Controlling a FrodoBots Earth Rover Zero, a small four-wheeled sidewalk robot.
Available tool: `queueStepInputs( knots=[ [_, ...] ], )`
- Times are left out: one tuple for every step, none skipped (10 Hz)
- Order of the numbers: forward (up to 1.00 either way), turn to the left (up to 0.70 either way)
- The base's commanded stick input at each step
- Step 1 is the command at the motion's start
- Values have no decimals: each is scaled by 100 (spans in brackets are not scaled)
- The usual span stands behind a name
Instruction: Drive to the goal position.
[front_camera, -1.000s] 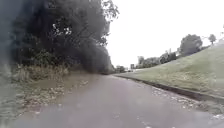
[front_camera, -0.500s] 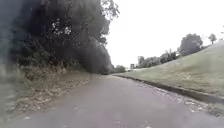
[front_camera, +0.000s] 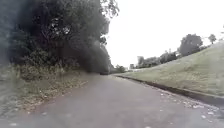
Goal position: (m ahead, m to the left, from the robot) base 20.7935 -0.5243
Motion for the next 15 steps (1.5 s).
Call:
queueStepInputs(
  knots=[
    [45,0],
    [45,0],
    [45,0],
    [45,0],
    [45,0],
    [45,0],
    [45,0],
    [45,0],
    [45,10],
    [45,18],
    [45,25],
    [45,27],
    [45,27],
    [45,27],
    [45,27]
  ],
)
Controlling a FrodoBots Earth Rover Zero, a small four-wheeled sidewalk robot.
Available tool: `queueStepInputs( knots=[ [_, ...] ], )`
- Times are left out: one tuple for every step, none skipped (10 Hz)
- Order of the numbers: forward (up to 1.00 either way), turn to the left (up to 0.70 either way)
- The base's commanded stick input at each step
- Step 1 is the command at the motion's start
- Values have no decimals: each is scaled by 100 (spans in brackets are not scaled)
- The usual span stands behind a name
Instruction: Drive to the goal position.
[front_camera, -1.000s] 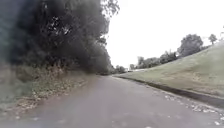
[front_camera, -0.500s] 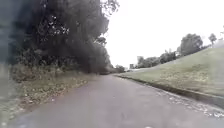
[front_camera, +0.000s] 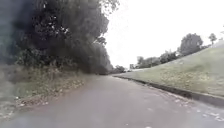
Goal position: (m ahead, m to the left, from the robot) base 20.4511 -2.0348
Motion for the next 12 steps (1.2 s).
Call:
queueStepInputs(
  knots=[
    [45,27],
    [45,27],
    [45,27],
    [45,0],
    [45,0],
    [45,0],
    [45,0],
    [45,0],
    [45,0],
    [45,0],
    [45,0],
    [45,0]
  ],
)
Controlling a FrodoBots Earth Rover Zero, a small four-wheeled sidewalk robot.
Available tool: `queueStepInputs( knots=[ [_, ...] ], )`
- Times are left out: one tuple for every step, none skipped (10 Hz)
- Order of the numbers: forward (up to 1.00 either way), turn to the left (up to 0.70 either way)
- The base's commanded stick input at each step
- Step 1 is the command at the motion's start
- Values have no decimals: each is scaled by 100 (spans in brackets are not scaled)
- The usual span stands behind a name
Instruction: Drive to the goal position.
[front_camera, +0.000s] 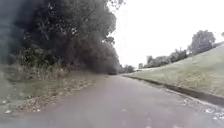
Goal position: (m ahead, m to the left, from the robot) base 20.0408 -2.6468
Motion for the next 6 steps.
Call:
queueStepInputs(
  knots=[
    [45,0],
    [45,0],
    [45,6],
    [45,12],
    [45,19],
    [45,3]
  ],
)
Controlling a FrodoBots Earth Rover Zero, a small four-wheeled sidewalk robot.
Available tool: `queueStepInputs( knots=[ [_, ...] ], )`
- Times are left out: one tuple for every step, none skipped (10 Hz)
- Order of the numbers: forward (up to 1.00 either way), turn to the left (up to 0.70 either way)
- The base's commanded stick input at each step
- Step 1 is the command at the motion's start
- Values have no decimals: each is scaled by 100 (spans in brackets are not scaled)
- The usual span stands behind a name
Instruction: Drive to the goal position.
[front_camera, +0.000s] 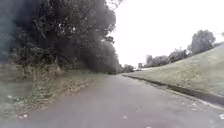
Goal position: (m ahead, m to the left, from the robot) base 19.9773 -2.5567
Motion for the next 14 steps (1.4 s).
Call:
queueStepInputs(
  knots=[
    [45,1],
    [45,0],
    [45,0],
    [45,0],
    [45,0],
    [45,0],
    [45,0],
    [45,0],
    [45,0],
    [45,0],
    [45,0],
    [45,0],
    [45,0],
    [45,0]
  ],
)
